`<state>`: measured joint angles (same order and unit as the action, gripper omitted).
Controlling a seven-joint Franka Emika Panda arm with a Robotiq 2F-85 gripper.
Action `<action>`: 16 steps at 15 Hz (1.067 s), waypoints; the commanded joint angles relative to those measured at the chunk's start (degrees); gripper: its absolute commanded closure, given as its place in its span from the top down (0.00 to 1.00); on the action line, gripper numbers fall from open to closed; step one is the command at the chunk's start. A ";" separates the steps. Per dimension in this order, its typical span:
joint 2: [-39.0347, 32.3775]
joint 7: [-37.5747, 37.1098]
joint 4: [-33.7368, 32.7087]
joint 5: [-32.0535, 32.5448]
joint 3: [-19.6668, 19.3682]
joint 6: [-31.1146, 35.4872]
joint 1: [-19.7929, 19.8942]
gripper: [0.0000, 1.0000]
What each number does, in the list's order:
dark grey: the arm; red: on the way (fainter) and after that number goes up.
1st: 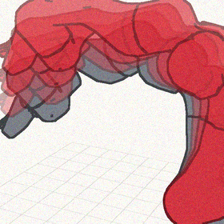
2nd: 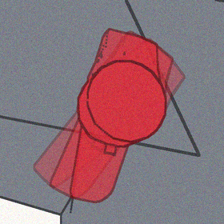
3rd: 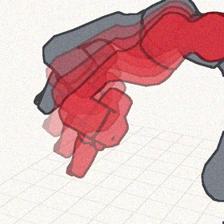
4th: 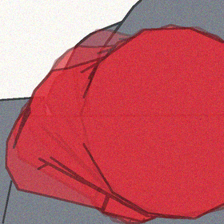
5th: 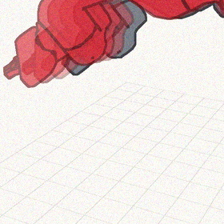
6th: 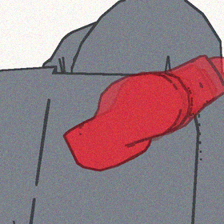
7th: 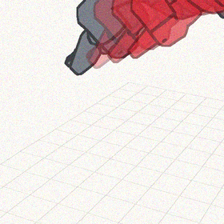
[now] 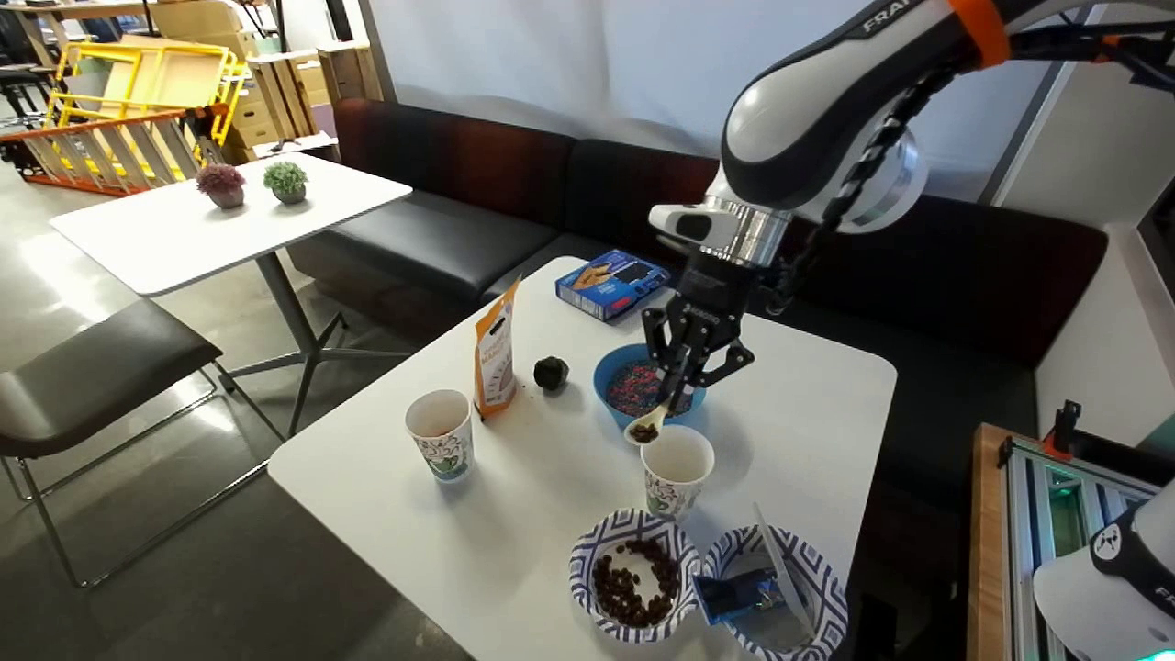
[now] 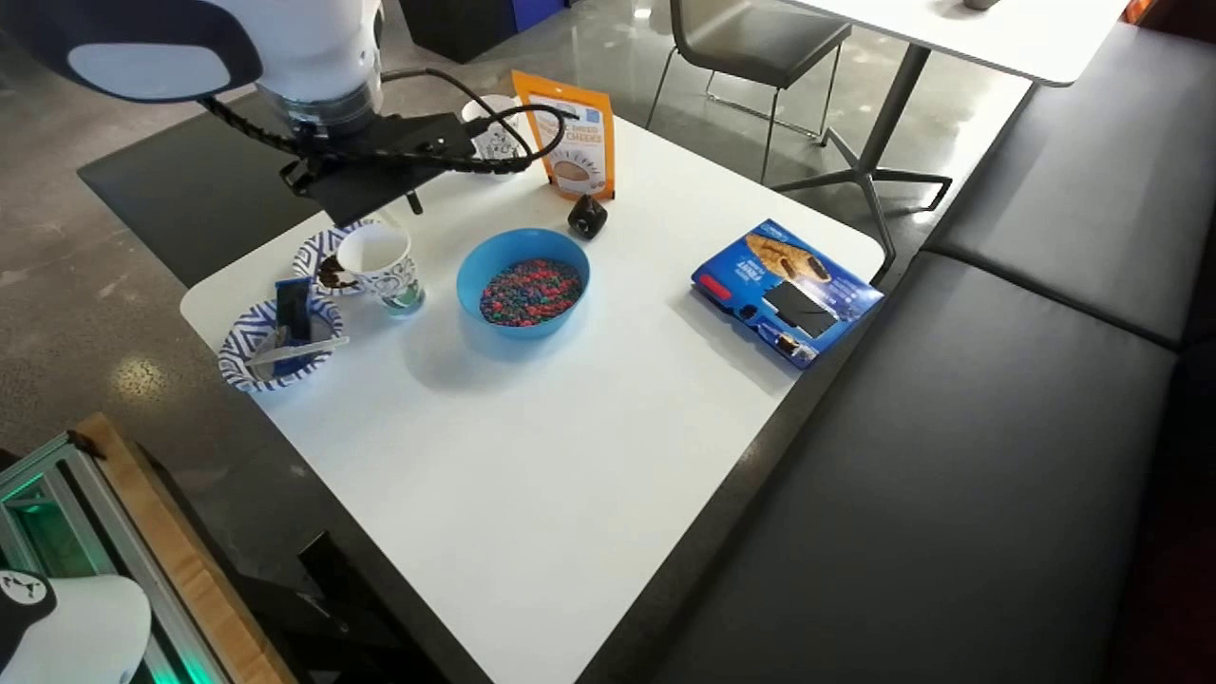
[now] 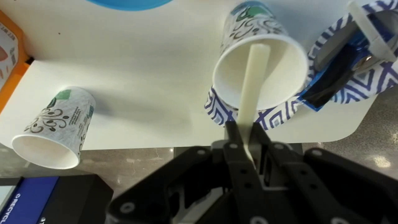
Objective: Put the brown objects into the cup
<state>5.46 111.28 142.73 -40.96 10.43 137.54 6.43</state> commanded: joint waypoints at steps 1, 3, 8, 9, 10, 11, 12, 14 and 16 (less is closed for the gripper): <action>6.32 -4.47 6.62 4.85 -4.18 0.33 -4.29 0.03; 7.33 -8.26 7.94 8.98 -4.91 0.76 -5.68 0.03; 7.84 -20.68 8.15 22.13 -5.42 0.77 -7.87 0.03; 7.72 -23.18 7.84 24.61 -5.58 0.78 -7.91 0.03; 7.64 -24.98 7.56 26.17 -5.91 0.48 -8.18 0.03; 7.47 -27.02 7.42 28.42 -6.04 0.47 -8.21 0.03; 7.32 -28.79 7.26 30.11 -6.14 0.34 -8.41 0.03; 6.92 -32.76 6.93 33.30 -5.92 0.97 -8.77 0.03; 6.50 -37.88 6.43 37.07 -5.24 1.68 -9.07 0.03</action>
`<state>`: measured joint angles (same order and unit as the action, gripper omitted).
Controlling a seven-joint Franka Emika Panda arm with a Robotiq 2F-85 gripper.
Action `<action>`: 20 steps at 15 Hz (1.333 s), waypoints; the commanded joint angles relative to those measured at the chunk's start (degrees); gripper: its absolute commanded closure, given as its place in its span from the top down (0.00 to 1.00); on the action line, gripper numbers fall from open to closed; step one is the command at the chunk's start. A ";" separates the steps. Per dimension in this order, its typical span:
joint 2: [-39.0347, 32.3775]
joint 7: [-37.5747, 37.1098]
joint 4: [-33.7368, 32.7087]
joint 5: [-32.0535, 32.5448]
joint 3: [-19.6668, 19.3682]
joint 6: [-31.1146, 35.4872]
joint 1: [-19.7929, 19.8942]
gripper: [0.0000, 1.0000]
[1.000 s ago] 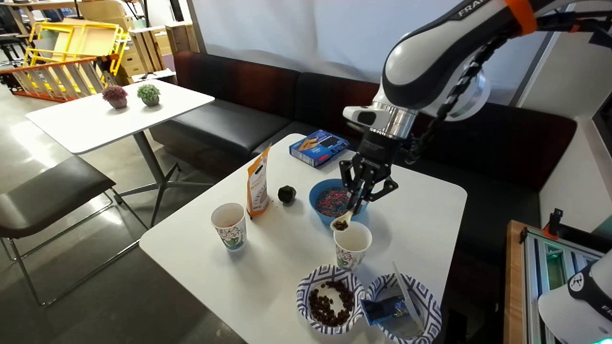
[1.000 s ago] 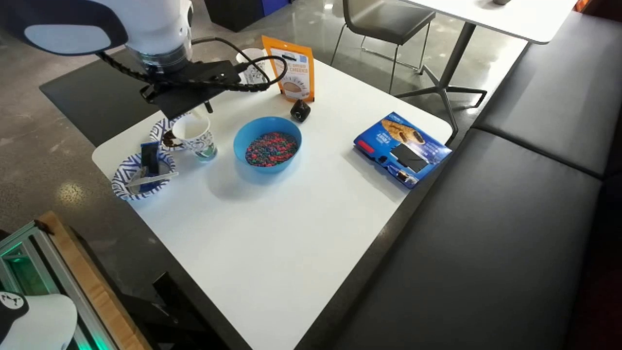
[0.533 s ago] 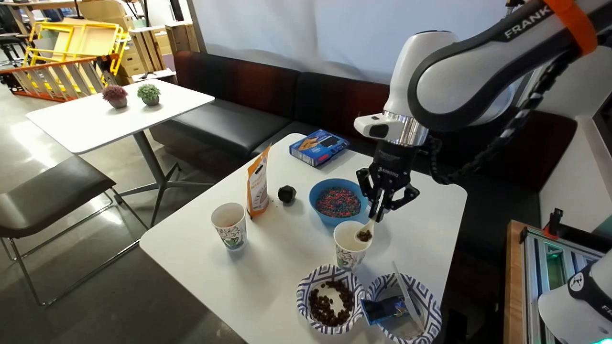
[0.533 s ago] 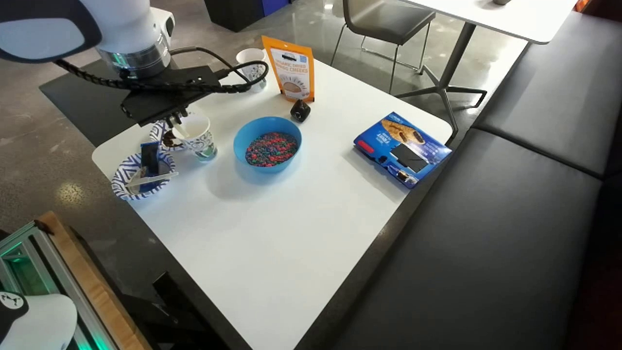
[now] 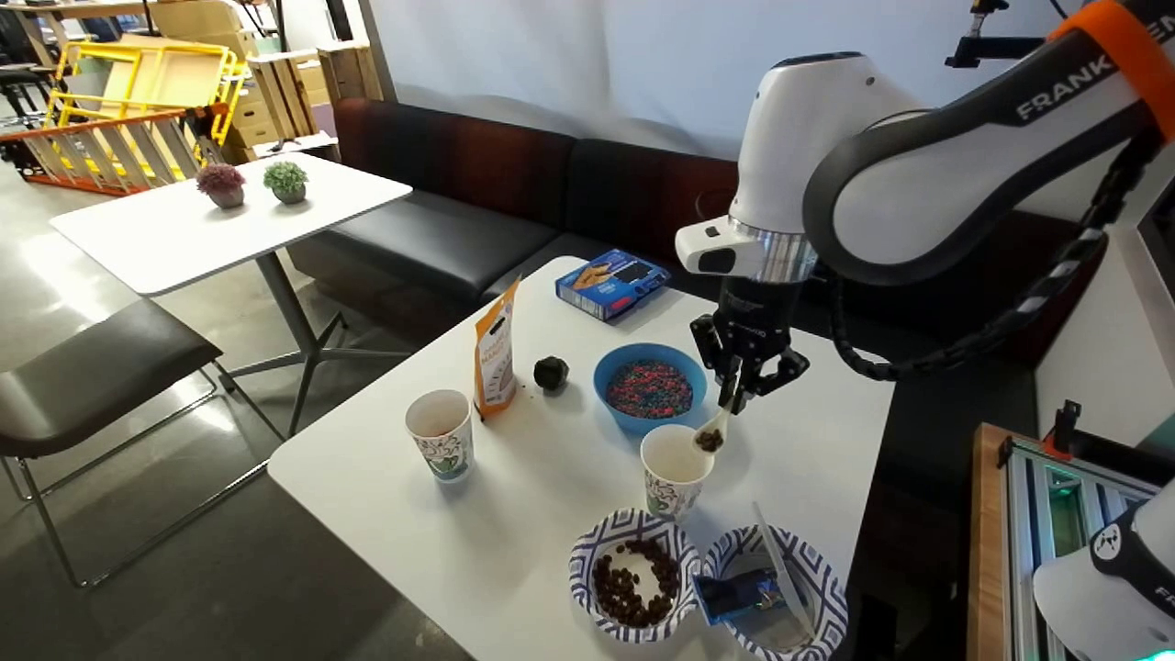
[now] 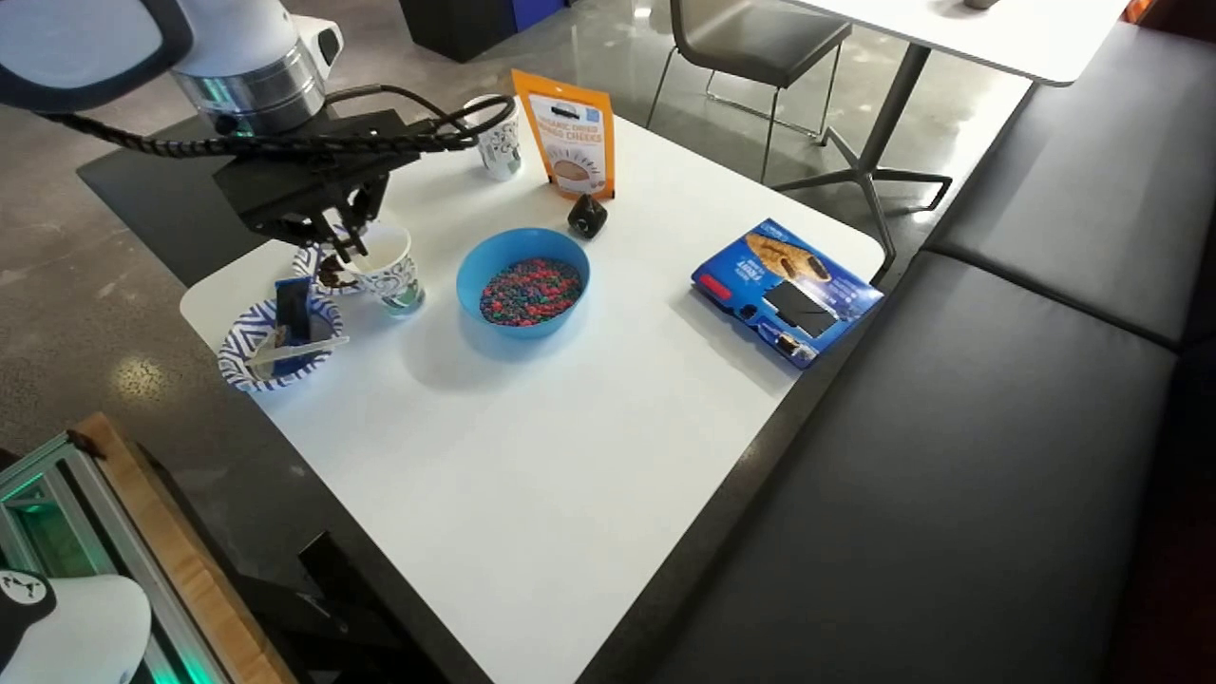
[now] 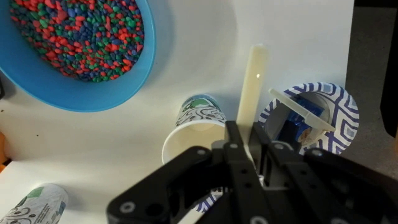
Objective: Put the brown objects into the cup
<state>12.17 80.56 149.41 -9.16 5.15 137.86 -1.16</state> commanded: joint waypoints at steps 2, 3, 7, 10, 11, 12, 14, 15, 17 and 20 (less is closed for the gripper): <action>-0.74 -12.67 -0.89 9.48 0.73 1.40 -1.93 0.03; -1.02 -15.22 -1.25 12.08 1.08 1.18 -2.10 0.03; -2.06 -26.08 -2.56 22.02 2.60 -1.10 -2.85 0.03; -3.07 -32.57 -4.01 27.78 3.60 -3.01 -3.77 0.03; -3.48 -34.48 -4.72 29.17 3.98 -3.98 -4.13 0.03; -3.99 -36.33 -5.54 30.73 4.46 -5.56 -4.50 0.03; -4.90 -39.33 -7.10 33.34 5.18 -9.18 -5.35 0.03; -5.32 -40.57 -7.86 34.44 5.49 -11.25 -5.80 0.03; -6.19 -42.44 -9.35 36.07 5.99 -14.56 -6.71 0.03; -7.65 -45.19 -11.61 39.30 6.78 -18.71 -7.89 0.03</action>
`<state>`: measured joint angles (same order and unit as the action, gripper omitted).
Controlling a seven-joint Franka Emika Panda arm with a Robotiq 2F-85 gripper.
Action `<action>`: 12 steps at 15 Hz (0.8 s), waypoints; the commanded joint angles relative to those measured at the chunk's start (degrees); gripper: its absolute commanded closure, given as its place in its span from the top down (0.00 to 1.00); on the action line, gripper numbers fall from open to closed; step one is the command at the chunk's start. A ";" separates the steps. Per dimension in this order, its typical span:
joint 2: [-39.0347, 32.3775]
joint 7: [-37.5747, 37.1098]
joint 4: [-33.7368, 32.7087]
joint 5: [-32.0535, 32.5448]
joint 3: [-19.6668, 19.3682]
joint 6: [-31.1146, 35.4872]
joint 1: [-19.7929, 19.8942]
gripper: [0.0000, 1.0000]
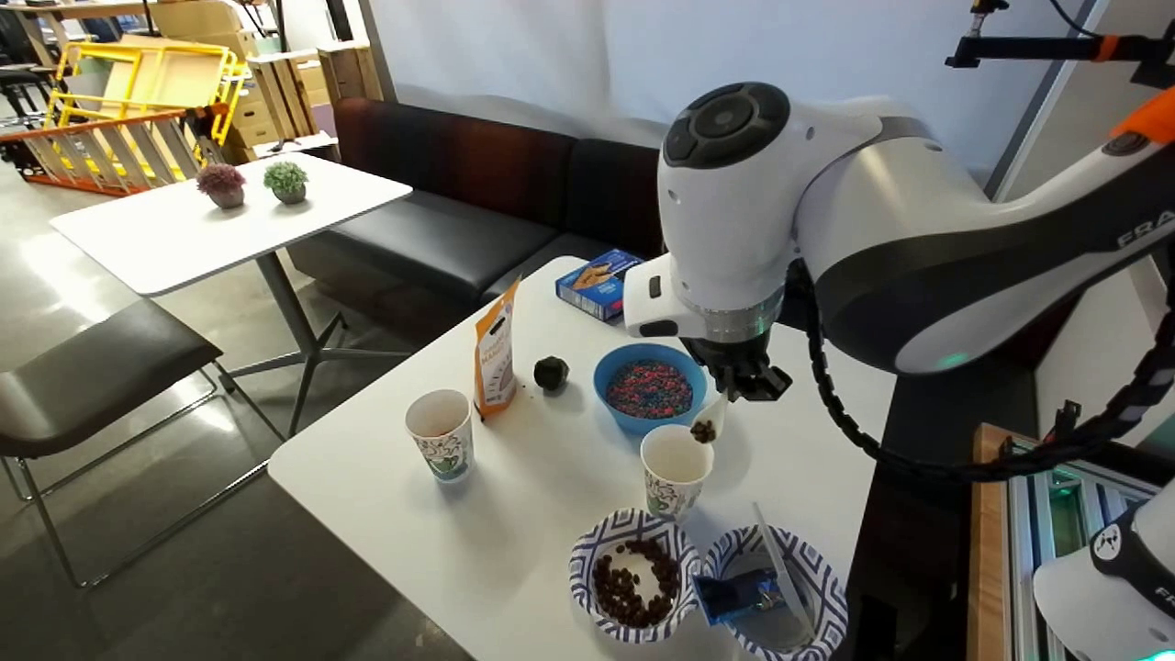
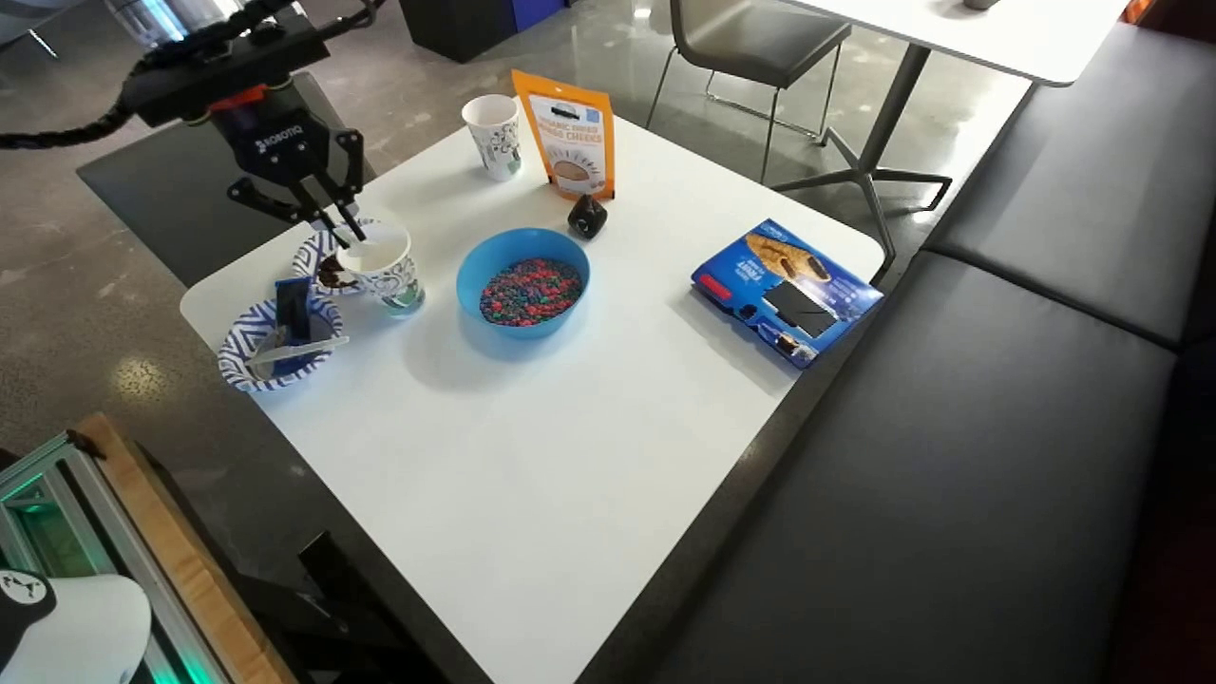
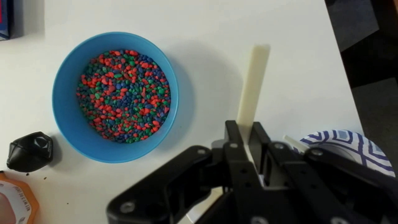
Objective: Put the brown objects into the cup
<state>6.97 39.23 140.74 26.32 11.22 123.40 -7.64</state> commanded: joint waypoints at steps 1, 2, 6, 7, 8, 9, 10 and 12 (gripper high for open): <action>-3.01 -5.11 -3.76 4.89 1.03 -5.28 -1.83 0.03; -3.54 -6.05 -4.45 6.12 1.29 -6.58 -2.17 0.03; -6.09 -9.47 -7.18 9.94 2.43 -12.04 -3.90 0.03; -6.79 -10.13 -7.92 10.69 2.75 -13.64 -4.33 0.03; -7.48 -10.74 -8.51 11.04 2.99 -14.87 -4.75 0.03; -8.21 -11.21 -9.17 11.37 3.26 -16.17 -5.20 0.03; -8.88 -11.69 -9.79 11.47 3.48 -17.49 -5.57 0.03; -9.87 -11.68 -10.87 10.86 3.74 -18.72 -6.15 0.03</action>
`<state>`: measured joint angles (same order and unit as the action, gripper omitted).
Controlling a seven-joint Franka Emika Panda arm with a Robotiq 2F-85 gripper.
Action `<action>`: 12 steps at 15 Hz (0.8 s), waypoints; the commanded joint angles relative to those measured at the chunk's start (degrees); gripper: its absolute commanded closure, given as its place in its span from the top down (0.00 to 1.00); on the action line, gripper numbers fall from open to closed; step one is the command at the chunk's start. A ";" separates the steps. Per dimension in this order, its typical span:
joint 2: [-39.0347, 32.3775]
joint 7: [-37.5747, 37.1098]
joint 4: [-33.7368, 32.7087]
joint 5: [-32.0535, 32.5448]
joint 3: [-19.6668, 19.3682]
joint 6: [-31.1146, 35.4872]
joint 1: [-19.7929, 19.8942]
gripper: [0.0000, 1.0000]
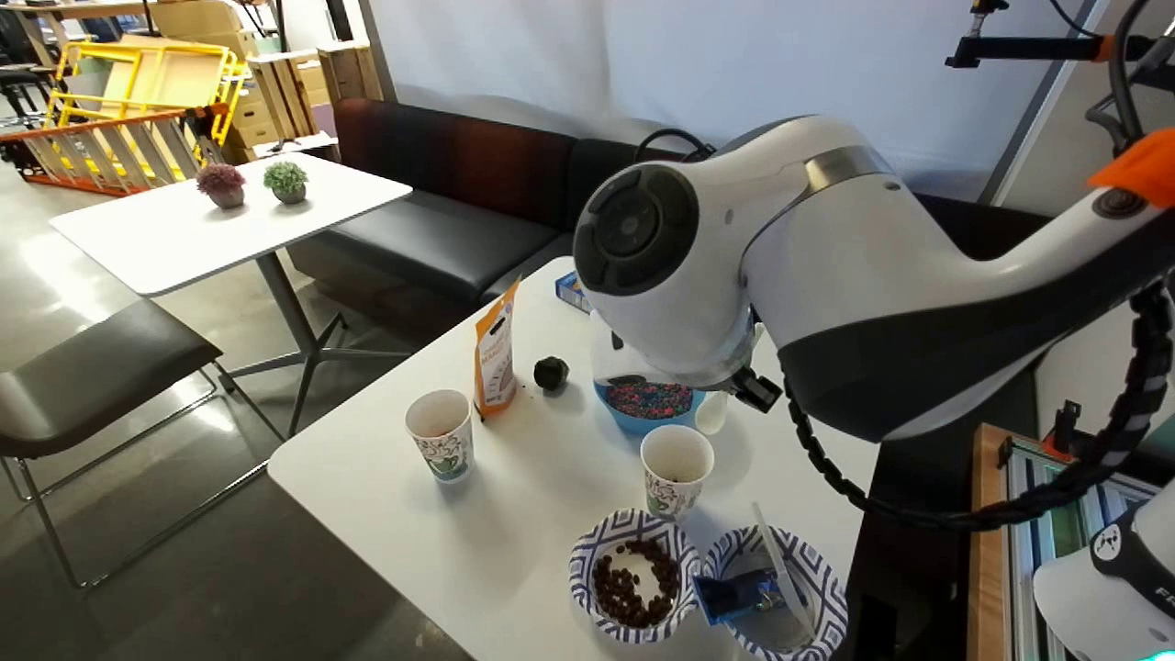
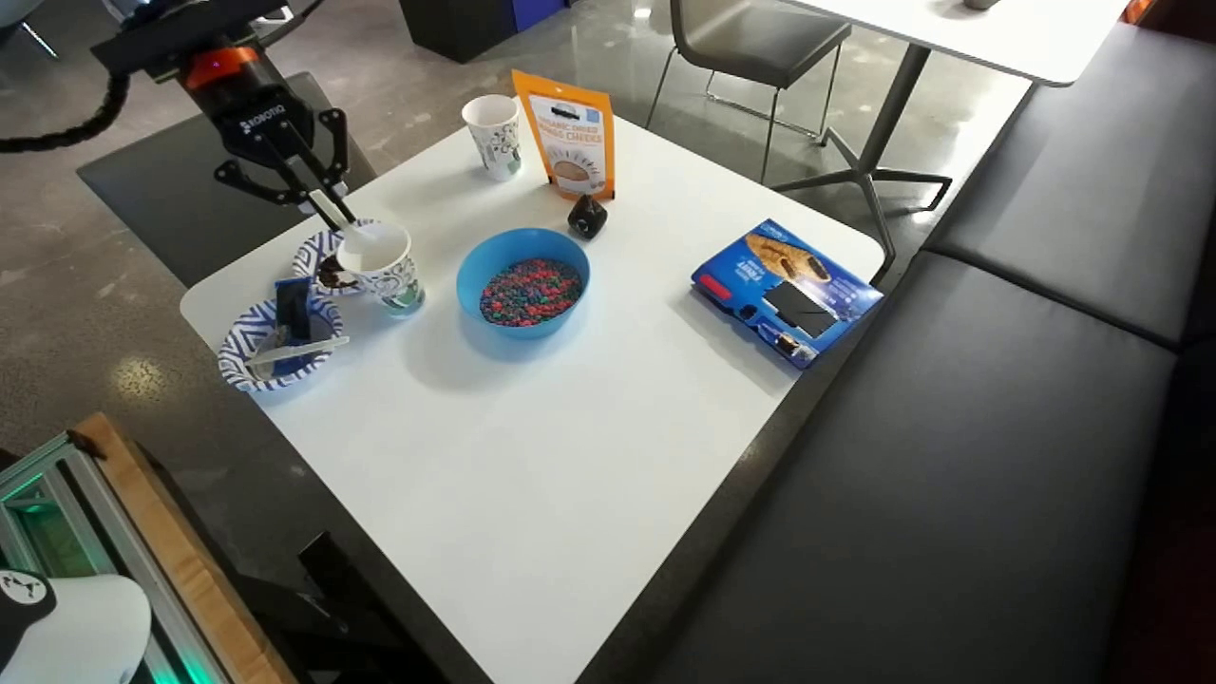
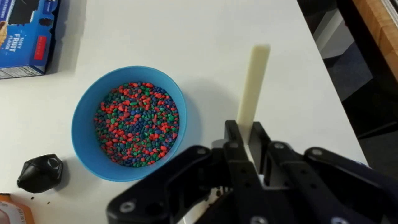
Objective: Put the brown objects into the cup
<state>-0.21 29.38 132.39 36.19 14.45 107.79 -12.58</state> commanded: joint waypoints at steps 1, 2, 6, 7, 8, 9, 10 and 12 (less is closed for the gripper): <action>-2.91 -1.84 -2.86 0.80 0.57 -3.17 -1.35 0.03; -3.06 -1.72 -3.11 0.42 0.59 -3.25 -1.42 0.03; -1.12 1.04 -2.41 -1.59 -0.08 1.77 -0.59 0.03; -0.58 1.69 -2.16 -2.33 -0.27 3.81 -0.35 0.03; 0.25 3.42 -1.50 -3.40 -0.54 7.25 -0.05 0.03; 0.86 5.44 -0.93 -4.62 -0.84 10.85 0.24 0.03; 1.22 7.54 -0.55 -6.41 -1.21 14.27 0.56 0.03; 1.88 13.88 0.54 -9.74 -2.10 20.61 1.22 0.03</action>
<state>-0.75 35.61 130.09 31.06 13.47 120.77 -12.28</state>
